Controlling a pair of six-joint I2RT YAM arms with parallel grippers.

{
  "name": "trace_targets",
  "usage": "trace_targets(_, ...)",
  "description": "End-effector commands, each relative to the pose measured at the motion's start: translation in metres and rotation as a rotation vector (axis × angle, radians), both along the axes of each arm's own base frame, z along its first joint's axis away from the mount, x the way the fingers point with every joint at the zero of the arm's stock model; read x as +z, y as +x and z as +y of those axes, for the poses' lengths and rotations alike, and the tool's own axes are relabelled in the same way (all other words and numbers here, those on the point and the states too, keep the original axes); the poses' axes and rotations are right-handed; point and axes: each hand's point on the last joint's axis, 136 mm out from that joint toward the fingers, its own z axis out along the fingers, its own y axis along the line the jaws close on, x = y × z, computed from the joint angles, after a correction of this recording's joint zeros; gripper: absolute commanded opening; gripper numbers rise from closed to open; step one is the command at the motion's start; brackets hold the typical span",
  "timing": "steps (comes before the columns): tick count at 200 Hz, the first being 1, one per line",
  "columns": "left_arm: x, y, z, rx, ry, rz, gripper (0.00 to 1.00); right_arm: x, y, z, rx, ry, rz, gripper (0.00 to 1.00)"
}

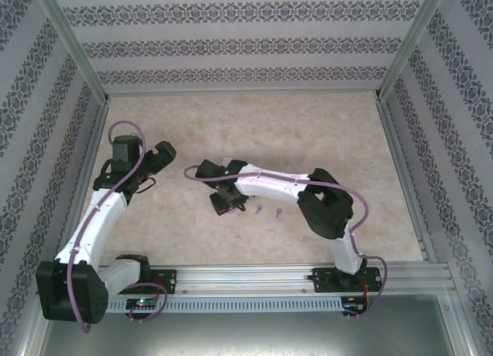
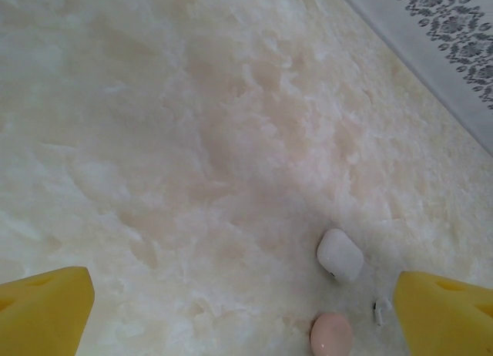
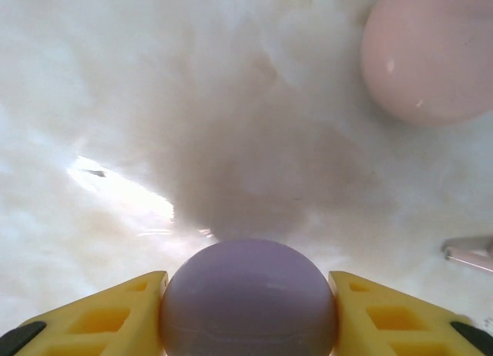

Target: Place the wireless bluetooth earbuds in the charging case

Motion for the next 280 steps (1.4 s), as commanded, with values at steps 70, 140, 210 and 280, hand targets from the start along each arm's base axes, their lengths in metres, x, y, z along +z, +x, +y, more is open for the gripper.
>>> trace_targets(70,0.026,0.008,-0.060,-0.258,-0.276,-0.407,0.99,0.119,0.141,-0.007,-0.685,0.699,-0.027,0.43)
trace_targets(140,0.025,0.003,-0.083,-0.361,-0.287,-0.510,0.97,0.113,0.167,0.018,-1.001,0.867,0.115,0.44)
trace_targets(210,0.017,0.020,-0.123,-0.501,-0.260,-0.515,0.73,0.116,0.153,0.027,-1.028,0.888,0.126,0.44)
trace_targets(280,0.020,0.031,-0.148,-0.562,-0.257,-0.528,0.64,0.118,0.142,0.032,-1.009,0.895,0.132,0.45)
